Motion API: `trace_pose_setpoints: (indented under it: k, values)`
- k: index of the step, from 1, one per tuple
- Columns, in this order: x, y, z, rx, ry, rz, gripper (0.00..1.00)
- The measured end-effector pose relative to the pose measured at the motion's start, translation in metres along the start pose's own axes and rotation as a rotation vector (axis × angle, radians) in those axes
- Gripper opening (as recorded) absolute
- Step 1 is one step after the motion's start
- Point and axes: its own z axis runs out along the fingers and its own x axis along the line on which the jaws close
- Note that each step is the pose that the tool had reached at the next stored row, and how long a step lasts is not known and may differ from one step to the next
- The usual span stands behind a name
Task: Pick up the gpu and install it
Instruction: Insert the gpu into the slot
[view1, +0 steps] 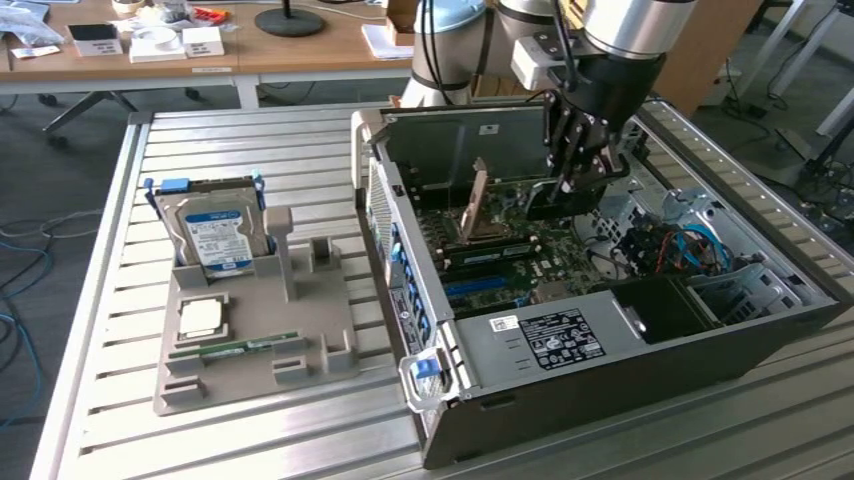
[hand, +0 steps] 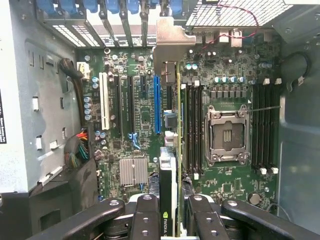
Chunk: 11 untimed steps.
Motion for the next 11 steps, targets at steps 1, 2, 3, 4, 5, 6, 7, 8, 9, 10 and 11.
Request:
trace_pose_setpoints:
  k: [1, 2, 3, 4, 5, 6, 7, 8, 9, 10, 11]
  values:
    - [0.000, 0.0000, 0.0005, 0.0001, -0.0003, 0.000, 0.27]
    - [0.000, 0.0003, 0.0021, 0.0002, -0.0006, 0.000, 0.27]
    - [0.000, 0.0006, 0.0036, 0.0001, -0.0003, 0.000, 0.27]
    - [0.000, 0.0009, 0.0053, 0.0000, 0.0000, 0.000, 0.27]
    - [0.001, 0.0012, 0.0072, 0.0000, -0.0001, 0.000, 0.27]
    - [0.001, 0.0014, 0.0089, 0.0000, -0.0001, 0.000, 0.27]
    - [0.001, 0.0016, 0.0108, 0.0000, 0.0000, 0.000, 0.27]
    - [0.001, 0.0018, 0.0126, 0.0000, -0.0001, 0.000, 0.27]
    - [0.001, 0.0020, 0.0144, 0.0000, -0.0001, 0.000, 0.27]
    - [0.001, 0.0022, 0.0162, 0.0000, -0.0001, 0.000, 0.27]
    - [0.001, 0.0025, 0.0180, 0.0001, -0.0001, 0.000, 0.27]
